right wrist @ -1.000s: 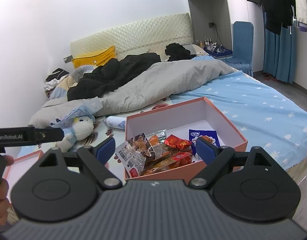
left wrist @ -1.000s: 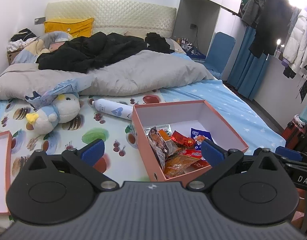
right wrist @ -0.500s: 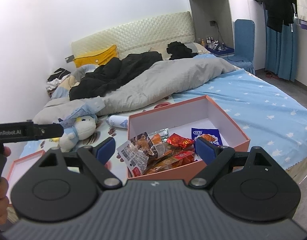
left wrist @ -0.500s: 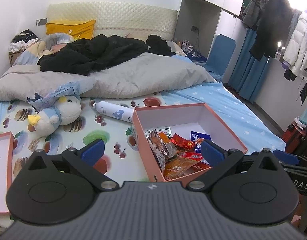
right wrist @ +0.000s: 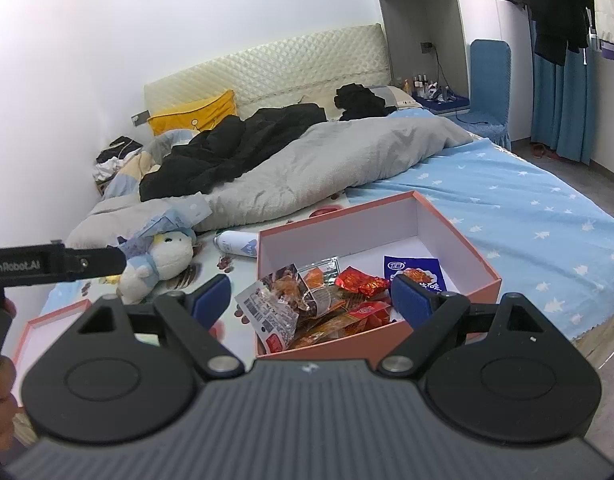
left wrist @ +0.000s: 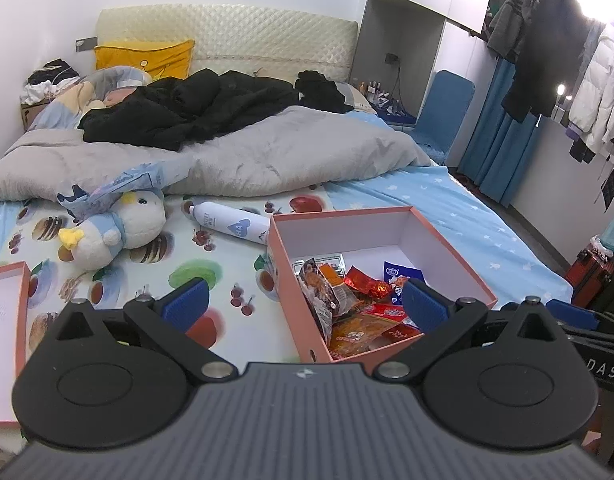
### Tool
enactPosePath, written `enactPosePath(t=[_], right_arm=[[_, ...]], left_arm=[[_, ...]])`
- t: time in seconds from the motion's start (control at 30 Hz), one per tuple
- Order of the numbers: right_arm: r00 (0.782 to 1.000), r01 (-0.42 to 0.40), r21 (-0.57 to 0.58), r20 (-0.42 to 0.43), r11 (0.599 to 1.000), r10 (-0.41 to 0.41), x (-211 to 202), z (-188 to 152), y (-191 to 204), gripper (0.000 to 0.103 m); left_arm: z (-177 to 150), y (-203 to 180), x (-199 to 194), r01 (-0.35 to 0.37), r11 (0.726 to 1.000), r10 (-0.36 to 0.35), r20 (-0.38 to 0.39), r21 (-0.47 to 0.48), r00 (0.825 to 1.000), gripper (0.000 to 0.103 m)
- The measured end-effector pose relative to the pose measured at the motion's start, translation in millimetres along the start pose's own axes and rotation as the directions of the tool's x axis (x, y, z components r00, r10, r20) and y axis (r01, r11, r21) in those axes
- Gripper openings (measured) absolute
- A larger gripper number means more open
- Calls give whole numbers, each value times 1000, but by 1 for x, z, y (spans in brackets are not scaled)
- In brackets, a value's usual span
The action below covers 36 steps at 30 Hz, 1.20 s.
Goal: Organize snacks
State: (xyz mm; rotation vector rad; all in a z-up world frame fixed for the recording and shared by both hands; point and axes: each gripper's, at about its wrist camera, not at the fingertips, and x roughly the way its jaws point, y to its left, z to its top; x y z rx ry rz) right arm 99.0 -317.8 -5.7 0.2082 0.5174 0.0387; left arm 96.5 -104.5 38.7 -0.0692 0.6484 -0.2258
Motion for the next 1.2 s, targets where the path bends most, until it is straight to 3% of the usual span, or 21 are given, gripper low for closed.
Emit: enactPosePath(t=[1.2], right_arm=[[1000,6,-8,-3,1000,-6,2,-1,-4,89]], left_arm=[[0,2,1,5,1000,-5,-3,-21,1000,103]])
